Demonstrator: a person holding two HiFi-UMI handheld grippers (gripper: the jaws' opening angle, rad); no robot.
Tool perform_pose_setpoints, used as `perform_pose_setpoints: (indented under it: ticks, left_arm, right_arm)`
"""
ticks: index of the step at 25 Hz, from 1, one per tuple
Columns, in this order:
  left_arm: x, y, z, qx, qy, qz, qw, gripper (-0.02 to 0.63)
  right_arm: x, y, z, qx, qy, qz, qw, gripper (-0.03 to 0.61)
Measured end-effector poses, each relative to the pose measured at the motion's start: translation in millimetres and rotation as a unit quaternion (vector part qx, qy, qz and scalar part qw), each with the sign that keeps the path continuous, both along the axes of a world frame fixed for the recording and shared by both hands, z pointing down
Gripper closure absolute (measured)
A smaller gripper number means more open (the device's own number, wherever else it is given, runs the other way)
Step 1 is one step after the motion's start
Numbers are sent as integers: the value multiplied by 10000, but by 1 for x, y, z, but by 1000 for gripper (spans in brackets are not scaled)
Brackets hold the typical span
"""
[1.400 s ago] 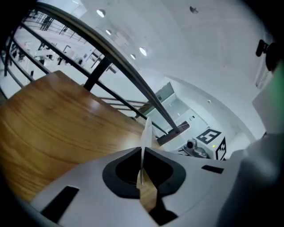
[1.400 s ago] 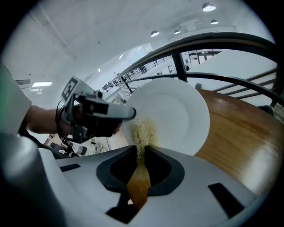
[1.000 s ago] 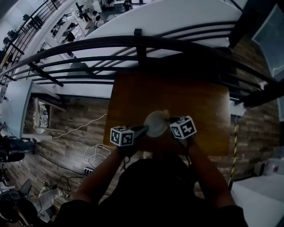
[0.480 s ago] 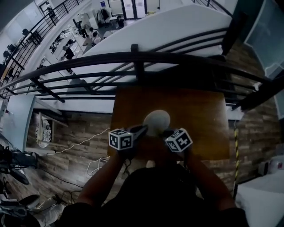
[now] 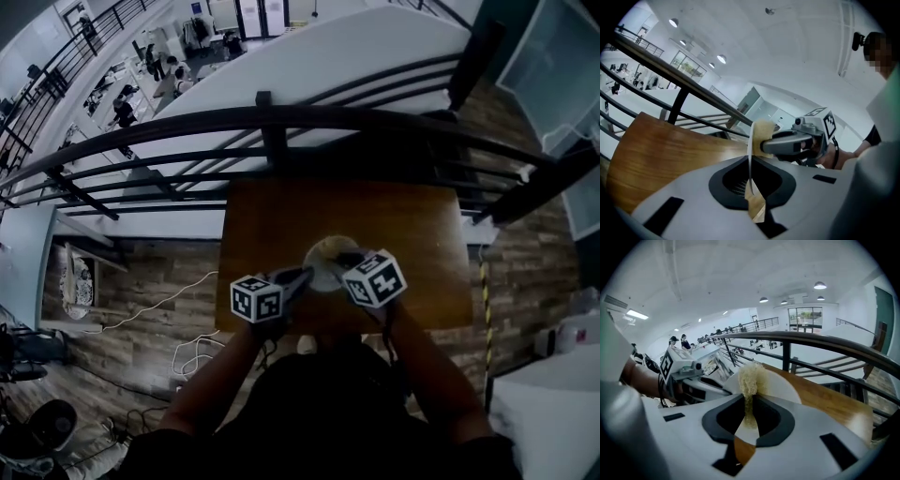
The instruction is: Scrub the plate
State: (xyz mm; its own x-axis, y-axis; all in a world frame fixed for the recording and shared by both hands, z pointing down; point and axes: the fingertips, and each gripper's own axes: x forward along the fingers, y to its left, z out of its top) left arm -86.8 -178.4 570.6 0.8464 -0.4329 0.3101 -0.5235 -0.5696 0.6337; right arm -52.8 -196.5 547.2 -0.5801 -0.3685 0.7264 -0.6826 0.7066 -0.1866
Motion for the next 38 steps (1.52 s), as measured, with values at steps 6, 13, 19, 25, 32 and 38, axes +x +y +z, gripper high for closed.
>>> perform_pose_setpoints:
  ticks: [6,13,19,25,32,38]
  left_arm:
    - [-15,-12,-24,246,45,-375,9990,598]
    - [-31,1,-19,89,66,-406,9991,596]
    - [-15,9,-17,-101,211,-395,9989,597]
    - [-40,-15,-32,-123,479,-1112,9926,597]
    - [-51,-11,-41,89,331,-1121,9931,597]
    - [-28,7,-39,226,78,-761,9968,595]
  right_arm:
    - [-9,38,30,-377,48,-194,9991,525]
    - [37,-5,16,-41,182,530,9984,525]
    - [-19,1,-25,257,-57,-94,9996,523]
    - [-46,40,8,-247,-133,-379,9989,525]
    - [7,27,29,-332,180,168,9991,524]
    - [23,-10,-8,212,168,443,9987,525]
